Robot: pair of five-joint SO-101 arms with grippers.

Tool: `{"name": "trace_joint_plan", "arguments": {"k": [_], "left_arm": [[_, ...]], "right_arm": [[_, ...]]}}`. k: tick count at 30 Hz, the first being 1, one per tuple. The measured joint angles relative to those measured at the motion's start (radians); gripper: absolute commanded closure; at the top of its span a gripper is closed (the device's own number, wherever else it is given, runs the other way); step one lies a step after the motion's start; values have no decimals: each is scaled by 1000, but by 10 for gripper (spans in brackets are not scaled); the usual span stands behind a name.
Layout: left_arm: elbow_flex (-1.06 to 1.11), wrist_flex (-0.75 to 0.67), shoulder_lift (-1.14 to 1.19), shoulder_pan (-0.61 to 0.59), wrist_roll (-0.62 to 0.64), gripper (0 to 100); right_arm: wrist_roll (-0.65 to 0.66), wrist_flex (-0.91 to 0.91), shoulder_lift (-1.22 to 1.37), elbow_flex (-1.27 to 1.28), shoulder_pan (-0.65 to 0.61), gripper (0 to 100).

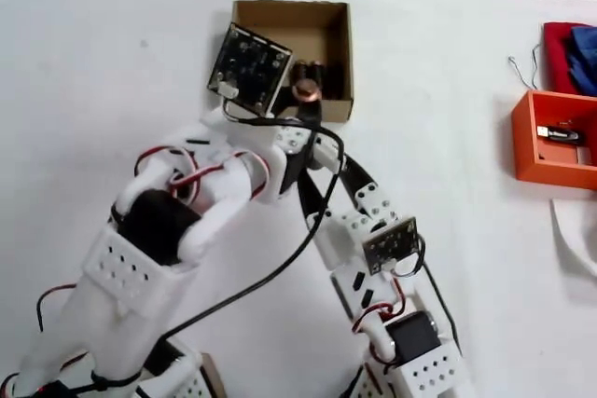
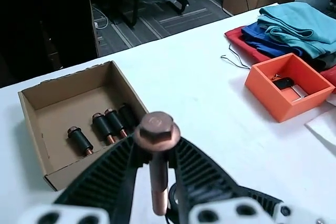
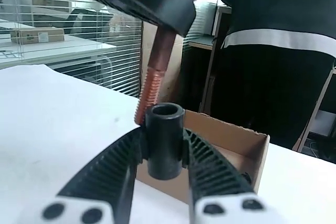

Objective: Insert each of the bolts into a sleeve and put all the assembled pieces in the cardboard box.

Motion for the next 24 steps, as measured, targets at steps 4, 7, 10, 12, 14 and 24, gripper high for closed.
{"name": "trace_joint_plan", "arguments": {"k": [4, 7, 10, 12, 14, 24], "left_arm": [[-11, -26, 8, -6, 2, 975], [-49, -26, 11, -6, 3, 975], [-91, -26, 11, -6, 3, 976], [-103, -26, 11, -6, 6, 976], [-104, -26, 11, -6, 35, 976], [-104, -26, 15, -12, 143, 976]], "right_arm": [[0, 0, 0, 0, 0, 976], [0, -2, -3, 0, 0, 976], [0, -2, -3, 0, 6, 976], [0, -2, -3, 0, 6, 976], [0, -2, -3, 0, 3, 976], [0, -2, -3, 0, 5, 976]]}}
